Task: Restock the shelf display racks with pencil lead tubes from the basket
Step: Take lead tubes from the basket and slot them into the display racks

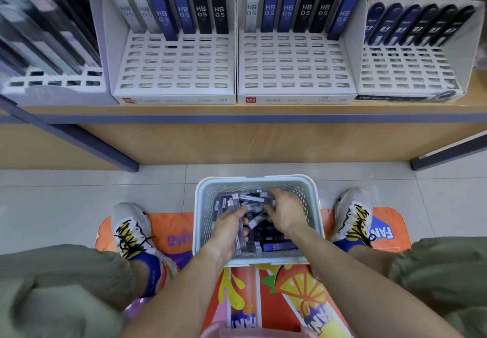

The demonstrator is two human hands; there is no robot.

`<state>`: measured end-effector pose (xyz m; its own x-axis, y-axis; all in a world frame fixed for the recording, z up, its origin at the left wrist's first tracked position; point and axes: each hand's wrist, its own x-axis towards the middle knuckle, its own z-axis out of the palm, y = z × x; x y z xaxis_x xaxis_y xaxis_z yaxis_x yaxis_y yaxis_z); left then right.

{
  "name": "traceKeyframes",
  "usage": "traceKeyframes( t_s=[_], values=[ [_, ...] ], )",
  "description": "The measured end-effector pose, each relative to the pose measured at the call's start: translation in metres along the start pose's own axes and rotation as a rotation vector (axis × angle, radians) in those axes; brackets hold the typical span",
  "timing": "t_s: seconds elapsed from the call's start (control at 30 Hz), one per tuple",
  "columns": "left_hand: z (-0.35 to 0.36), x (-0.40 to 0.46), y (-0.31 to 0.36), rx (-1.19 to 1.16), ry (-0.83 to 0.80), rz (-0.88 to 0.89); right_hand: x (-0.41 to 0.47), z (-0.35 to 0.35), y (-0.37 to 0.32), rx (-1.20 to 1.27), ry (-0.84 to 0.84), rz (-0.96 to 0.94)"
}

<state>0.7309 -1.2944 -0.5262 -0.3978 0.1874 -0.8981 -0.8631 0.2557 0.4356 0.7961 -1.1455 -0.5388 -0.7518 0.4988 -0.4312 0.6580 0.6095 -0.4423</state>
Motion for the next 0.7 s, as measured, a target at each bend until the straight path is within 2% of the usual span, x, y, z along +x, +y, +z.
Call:
traceKeyframes(
  t_s=[0.1,0.17,0.27,0.43,0.5,0.7],
  values=[
    [-0.003,0.002,-0.002,0.038,0.025,0.021,0.004,0.008,0.000,-0.028,-0.037,0.027],
    [-0.006,0.002,-0.003,0.051,0.056,0.066,0.001,0.008,0.001,0.048,-0.064,0.062],
    [-0.007,-0.001,0.001,0.068,0.091,0.169,-0.005,-0.004,0.003,0.235,-0.093,0.086],
    [-0.013,-0.014,0.012,0.244,0.135,0.349,-0.011,-0.034,-0.003,0.660,-0.143,0.227],
    [-0.017,-0.011,0.012,0.305,0.081,0.352,-0.012,-0.039,-0.009,0.738,-0.194,0.230],
    [-0.022,-0.022,0.011,0.282,-0.121,0.314,-0.026,-0.032,-0.031,0.903,-0.218,0.258]
  ],
)
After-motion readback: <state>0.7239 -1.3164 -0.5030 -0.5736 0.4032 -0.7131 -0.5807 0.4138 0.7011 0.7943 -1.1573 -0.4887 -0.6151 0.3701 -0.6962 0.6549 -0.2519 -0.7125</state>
